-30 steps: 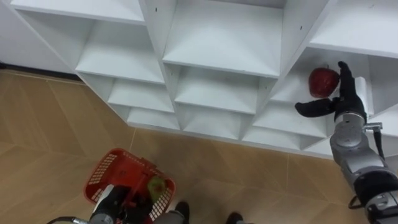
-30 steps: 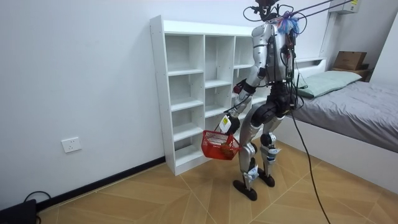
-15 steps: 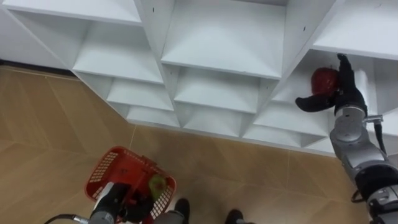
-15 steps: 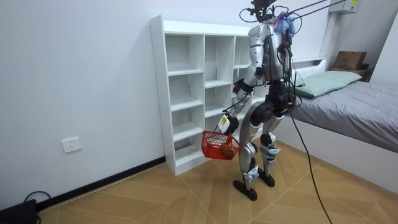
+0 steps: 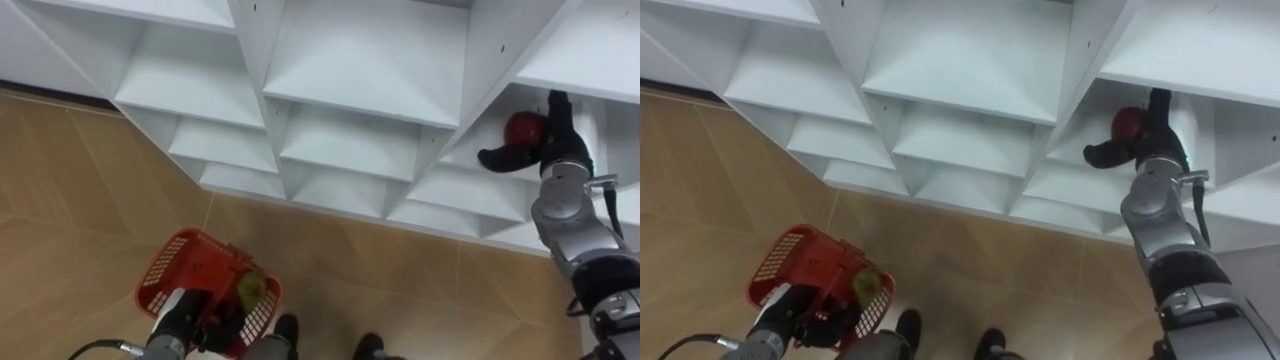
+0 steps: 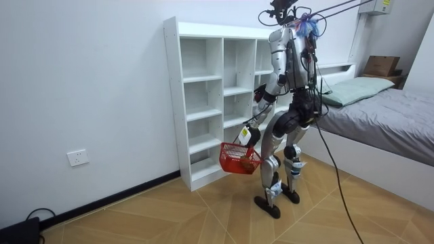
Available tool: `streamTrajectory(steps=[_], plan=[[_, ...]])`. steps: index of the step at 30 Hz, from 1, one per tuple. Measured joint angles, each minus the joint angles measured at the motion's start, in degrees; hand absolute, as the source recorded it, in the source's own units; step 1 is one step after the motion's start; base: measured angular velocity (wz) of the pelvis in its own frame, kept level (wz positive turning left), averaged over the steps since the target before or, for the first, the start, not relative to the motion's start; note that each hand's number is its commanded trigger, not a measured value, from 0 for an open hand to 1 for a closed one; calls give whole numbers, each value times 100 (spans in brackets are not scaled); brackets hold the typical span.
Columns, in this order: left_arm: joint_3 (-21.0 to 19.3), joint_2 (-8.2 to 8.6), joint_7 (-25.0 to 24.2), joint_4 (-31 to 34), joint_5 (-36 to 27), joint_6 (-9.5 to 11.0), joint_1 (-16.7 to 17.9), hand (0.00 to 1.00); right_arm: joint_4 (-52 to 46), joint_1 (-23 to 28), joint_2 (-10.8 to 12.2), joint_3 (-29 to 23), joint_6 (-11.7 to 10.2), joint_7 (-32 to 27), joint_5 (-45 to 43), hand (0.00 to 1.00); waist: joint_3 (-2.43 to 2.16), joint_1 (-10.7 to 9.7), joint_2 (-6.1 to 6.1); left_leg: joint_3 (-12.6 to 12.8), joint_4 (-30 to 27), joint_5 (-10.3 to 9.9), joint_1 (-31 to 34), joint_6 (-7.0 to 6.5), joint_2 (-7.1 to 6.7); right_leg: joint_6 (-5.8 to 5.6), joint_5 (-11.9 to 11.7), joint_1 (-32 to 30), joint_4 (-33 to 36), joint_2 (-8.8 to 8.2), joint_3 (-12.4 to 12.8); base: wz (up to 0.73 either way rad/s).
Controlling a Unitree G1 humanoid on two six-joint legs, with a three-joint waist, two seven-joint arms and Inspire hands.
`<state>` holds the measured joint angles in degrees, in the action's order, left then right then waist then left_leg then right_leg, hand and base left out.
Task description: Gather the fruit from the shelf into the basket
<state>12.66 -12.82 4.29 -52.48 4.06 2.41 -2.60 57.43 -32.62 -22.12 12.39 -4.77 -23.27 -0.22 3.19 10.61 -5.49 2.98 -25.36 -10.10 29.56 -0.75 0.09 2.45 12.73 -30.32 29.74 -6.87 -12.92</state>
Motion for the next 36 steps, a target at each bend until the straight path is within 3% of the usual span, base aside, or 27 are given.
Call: streamTrajectory(steps=[15, 30, 36], plan=[[61, -2, 152, 89, 3, -5, -23, 100, 15, 1, -165, -11, -22, -220, 9, 0, 9, -8, 13, 15, -25, 0, 235, 0, 1, 3, -3, -246, 51, 2, 17, 0], [220, -32, 183, 113, -1, -38, -19, 100, -1, 5, -248, -17, -222, -225, 5, 0, 35, -58, 81, 15, -126, -4, 407, -1, 23, 21, -19, -390, 86, 6, -4, 0], [241, -140, 181, 268, -7, -40, -14, 100, 2, 12, -252, -14, -284, -242, 7, 0, 28, -59, 117, 12, -244, -28, 490, -10, 35, 26, -18, -477, 194, -3, 17, -1]])
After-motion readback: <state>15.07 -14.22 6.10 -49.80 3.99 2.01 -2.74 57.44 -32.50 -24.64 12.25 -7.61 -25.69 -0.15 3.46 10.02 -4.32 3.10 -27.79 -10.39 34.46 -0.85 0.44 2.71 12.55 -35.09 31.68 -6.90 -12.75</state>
